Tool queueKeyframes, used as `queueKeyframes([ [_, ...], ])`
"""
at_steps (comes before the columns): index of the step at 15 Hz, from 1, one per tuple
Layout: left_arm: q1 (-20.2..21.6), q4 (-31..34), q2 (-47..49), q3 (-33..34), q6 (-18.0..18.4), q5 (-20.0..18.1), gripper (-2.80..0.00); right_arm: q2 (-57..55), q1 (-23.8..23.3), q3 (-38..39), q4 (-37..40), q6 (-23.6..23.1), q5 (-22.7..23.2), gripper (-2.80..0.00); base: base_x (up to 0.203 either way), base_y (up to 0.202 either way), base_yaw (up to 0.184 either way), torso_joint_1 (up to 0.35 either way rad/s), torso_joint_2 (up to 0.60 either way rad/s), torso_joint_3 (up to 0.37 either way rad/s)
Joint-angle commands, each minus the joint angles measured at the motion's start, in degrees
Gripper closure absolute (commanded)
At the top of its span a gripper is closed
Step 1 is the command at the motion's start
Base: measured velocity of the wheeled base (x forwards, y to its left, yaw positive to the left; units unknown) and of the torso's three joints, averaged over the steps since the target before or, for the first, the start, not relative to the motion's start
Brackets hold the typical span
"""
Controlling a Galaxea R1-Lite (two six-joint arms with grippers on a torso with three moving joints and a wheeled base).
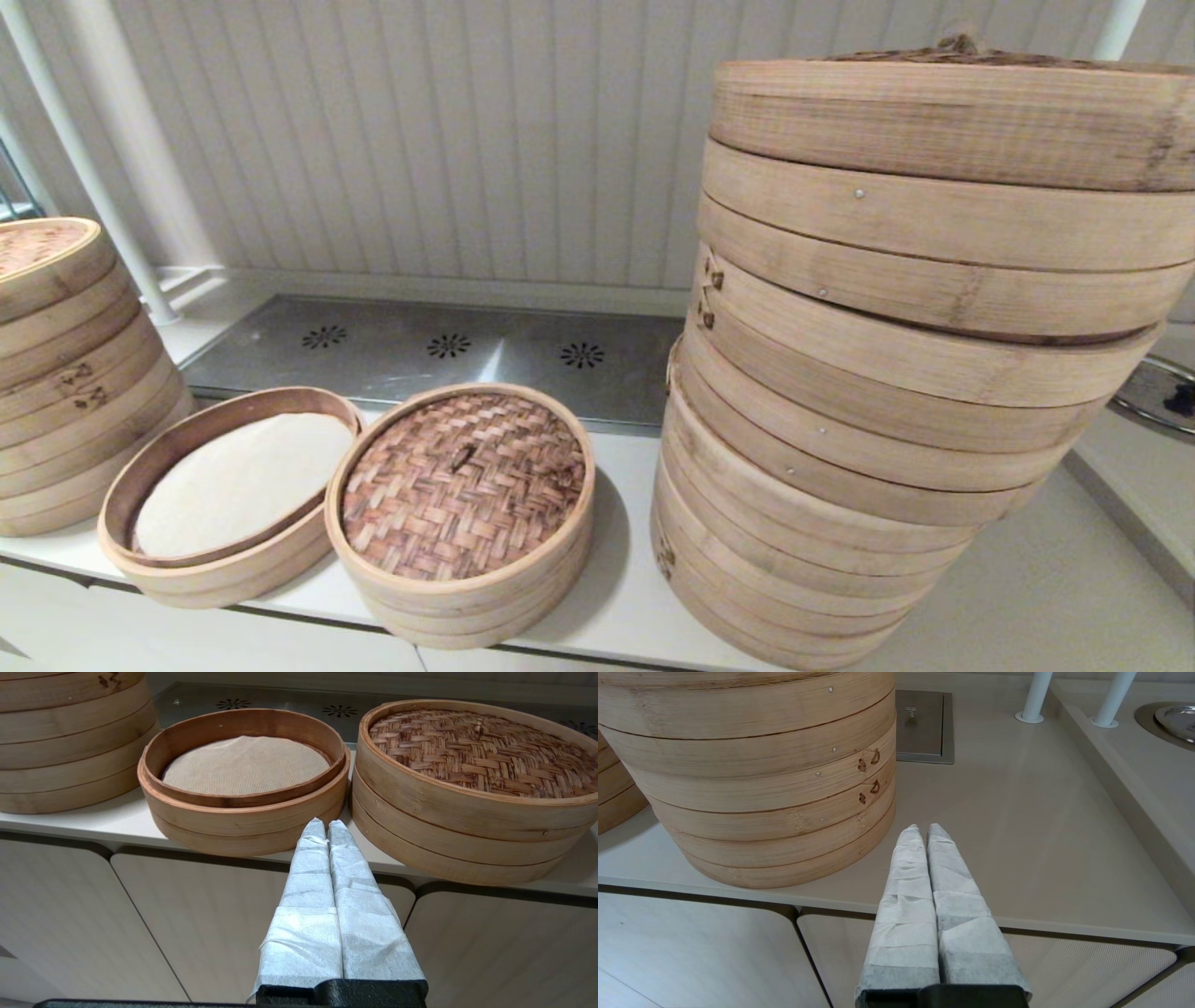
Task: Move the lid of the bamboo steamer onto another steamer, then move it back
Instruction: Pick up the steamer
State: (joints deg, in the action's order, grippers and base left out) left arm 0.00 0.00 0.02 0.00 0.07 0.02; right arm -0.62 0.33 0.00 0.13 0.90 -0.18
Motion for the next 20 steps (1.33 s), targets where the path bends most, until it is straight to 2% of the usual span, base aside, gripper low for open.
queueKeyframes([
  [1, 0.00, 0.00, -0.02, 0.18, 0.01, -0.02, 0.00, -0.08, 0.02, 0.00, -0.05, -0.02, 0.01, 0.00, 0.000, 0.000, 0.000, 0.000, 0.00, 0.000],
  [8, 0.06, 2.10, -0.07, -1.33, 1.45, -0.11, 0.00, -0.08, 0.02, 0.00, -0.01, -0.02, 0.01, 0.00, 0.000, 0.000, 0.000, 0.000, 0.00, 0.000],
  [10, 0.02, 5.00, 2.02, -7.55, 1.16, -0.82, 0.00, -0.08, 0.02, 0.00, 0.04, -0.02, 0.01, 0.00, 0.000, 0.000, 0.000, 0.000, 0.00, 0.000],
  [13, 0.01, 8.05, 12.70, -17.33, 0.29, -2.17, 0.00, -0.08, 0.02, 0.00, 0.04, 0.06, 0.09, 0.00, 0.000, 0.000, 0.000, 0.000, 0.00, 0.000],
  [18, 0.00, 11.21, 38.33, -39.41, -4.39, -8.32, 0.00, -0.08, 0.02, 0.00, 0.04, 0.06, 0.09, 0.00, 0.000, 0.000, 0.000, 0.000, 0.00, 0.000],
  [20, -0.16, 16.95, 49.40, -48.94, -5.67, -10.98, 0.00, -0.03, 0.02, 0.00, -0.01, 0.04, 0.09, 0.00, 0.000, 0.000, 0.000, 0.000, 0.00, 0.000],
])
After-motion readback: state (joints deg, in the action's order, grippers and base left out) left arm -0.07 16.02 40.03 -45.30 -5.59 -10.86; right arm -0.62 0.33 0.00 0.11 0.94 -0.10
